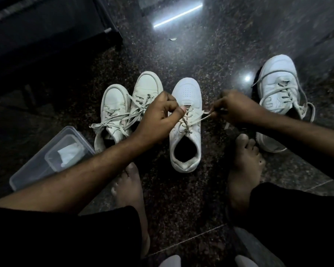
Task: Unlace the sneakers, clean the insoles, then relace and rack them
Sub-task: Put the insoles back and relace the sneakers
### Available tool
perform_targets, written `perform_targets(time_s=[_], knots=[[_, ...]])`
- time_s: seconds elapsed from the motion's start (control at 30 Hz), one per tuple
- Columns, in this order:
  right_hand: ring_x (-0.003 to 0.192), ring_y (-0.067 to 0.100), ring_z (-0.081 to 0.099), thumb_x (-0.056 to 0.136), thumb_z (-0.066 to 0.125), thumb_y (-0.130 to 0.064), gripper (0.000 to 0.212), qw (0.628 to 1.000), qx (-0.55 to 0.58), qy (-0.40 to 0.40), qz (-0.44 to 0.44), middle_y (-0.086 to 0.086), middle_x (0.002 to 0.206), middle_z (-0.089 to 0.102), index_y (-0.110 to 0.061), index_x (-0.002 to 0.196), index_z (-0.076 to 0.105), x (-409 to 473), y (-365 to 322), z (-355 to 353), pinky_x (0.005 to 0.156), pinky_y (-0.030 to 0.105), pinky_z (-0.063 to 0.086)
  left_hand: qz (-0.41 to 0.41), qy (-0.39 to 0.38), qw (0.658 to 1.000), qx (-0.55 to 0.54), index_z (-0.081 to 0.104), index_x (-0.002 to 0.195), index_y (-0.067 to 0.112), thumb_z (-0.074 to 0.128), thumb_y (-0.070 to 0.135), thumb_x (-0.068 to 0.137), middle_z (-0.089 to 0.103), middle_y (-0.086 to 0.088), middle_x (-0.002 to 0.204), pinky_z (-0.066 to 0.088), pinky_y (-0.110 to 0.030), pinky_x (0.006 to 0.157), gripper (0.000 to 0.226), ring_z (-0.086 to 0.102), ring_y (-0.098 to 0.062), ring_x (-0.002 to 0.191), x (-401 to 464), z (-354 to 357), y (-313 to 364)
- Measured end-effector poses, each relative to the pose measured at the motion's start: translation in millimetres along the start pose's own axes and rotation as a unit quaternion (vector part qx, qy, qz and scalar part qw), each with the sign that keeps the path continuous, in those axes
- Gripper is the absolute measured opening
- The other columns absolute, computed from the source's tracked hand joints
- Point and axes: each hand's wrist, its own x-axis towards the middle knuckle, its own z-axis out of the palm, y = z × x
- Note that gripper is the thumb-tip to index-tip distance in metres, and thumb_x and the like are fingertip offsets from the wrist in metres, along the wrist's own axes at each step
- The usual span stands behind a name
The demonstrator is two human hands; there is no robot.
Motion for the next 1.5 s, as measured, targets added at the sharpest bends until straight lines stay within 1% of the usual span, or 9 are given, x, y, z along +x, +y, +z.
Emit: perform_targets(time_s=[0.2,0.33,0.43,0.57,0.67,0.77,1.0,1.4,1.5], knots=[[0.081,0.035,0.058,0.088,0.066,-0.034,0.017,0.984,-0.139,0.109,0.018,0.013,0.081,0.064,-0.019,0.085,0.073,-9.5,-2.8,-9.0,0.06,0.032,0.037,-0.093,-0.027,0.981,-0.167,0.059,0.074,-0.017,0.059,0.015,0.092,0.058,-0.022,0.069,0.045,-0.024,0.071,0.036,0.055,-0.012,0.069,-9.9,-5.0,3.9],[0.073,0.03,0.066,0.097,0.058,-0.034,0.026,0.976,0.133,0.079,0.154,0.007,0.076,0.069,-0.012,0.084,0.066,-4.3,-11.7,-12.3,0.059,0.032,0.046,-0.111,-0.059,0.987,-0.102,0.047,0.06,-0.017,0.058,0.0,0.086,0.053,-0.033,0.057,0.037,-0.029,0.056,0.033,0.055,-0.018,0.055,-18.2,-7.4,3.7],[0.084,0.019,0.07,0.099,0.056,-0.02,0.012,0.793,0.577,0.059,0.188,0.006,0.097,0.073,-0.01,0.102,0.062,0.9,-25.6,-21.9,0.067,0.026,0.055,-0.138,-0.087,0.985,-0.049,0.039,0.059,-0.016,0.054,0.0,0.083,0.05,-0.038,0.055,0.029,-0.02,0.043,0.033,0.053,-0.011,0.038,-23.2,-7.9,7.5],[0.079,0.012,0.069,0.096,0.054,-0.032,0.015,0.585,0.789,0.049,0.181,-0.001,0.085,0.065,-0.019,0.089,0.059,7.8,-30.1,-42.2,0.072,0.029,0.057,-0.157,-0.096,0.979,0.083,0.047,0.065,-0.005,0.059,0.017,0.089,0.054,-0.021,0.048,0.032,-0.019,0.042,0.035,0.054,-0.013,0.034,-23.6,-9.5,6.9],[0.045,0.004,0.035,0.1,0.047,-0.036,0.019,0.647,0.739,0.036,0.181,-0.008,0.066,0.05,-0.022,0.09,0.054,12.9,-31.0,-44.0,0.04,0.017,0.03,-0.123,-0.05,0.978,0.163,0.059,0.072,0.011,0.061,0.048,0.094,0.056,0.004,0.047,0.035,-0.023,0.045,0.043,0.048,-0.002,0.035,-18.8,-9.6,1.6],[0.043,0.009,0.027,0.104,0.042,-0.035,0.026,0.762,0.625,0.006,0.168,-0.003,0.066,0.062,-0.014,0.115,0.054,10.8,-33.6,-33.8,0.041,0.019,0.016,-0.104,-0.041,0.965,0.235,0.062,0.085,0.023,0.055,0.056,0.095,0.059,0.007,0.056,0.042,-0.029,0.053,0.035,0.053,-0.003,0.049,-14.5,-9.8,1.0],[0.051,-0.006,0.052,0.099,0.053,-0.004,0.024,0.953,0.291,-0.088,0.013,-0.011,0.091,0.074,-0.016,0.111,0.07,3.0,-43.1,-15.1,0.05,0.009,0.041,-0.066,-0.103,0.96,0.251,0.063,0.112,0.041,0.052,0.043,0.097,0.068,0.011,0.062,0.058,-0.033,0.065,0.019,0.061,0.002,0.047,-16.4,-9.8,2.8],[0.065,-0.002,0.048,0.085,0.046,0.005,0.033,0.961,0.251,-0.105,-0.047,-0.013,0.069,0.058,-0.023,0.079,0.062,-0.9,-41.5,-7.1,0.065,0.019,0.039,-0.039,-0.158,0.978,0.126,0.042,0.132,0.039,0.059,0.034,0.099,0.073,0.002,0.07,0.052,-0.026,0.058,0.037,0.067,-0.008,0.052,-15.2,-4.0,10.4],[0.067,0.007,0.048,0.081,0.045,-0.002,0.025,0.955,0.274,-0.101,-0.043,-0.002,0.07,0.059,-0.021,0.079,0.062,-1.0,-42.0,-6.9,0.065,0.031,0.041,-0.052,-0.168,0.98,0.095,0.059,0.107,0.031,0.056,0.032,0.102,0.071,0.001,0.069,0.051,-0.028,0.053,0.006,0.066,-0.017,0.048,-13.9,-1.7,7.9]])
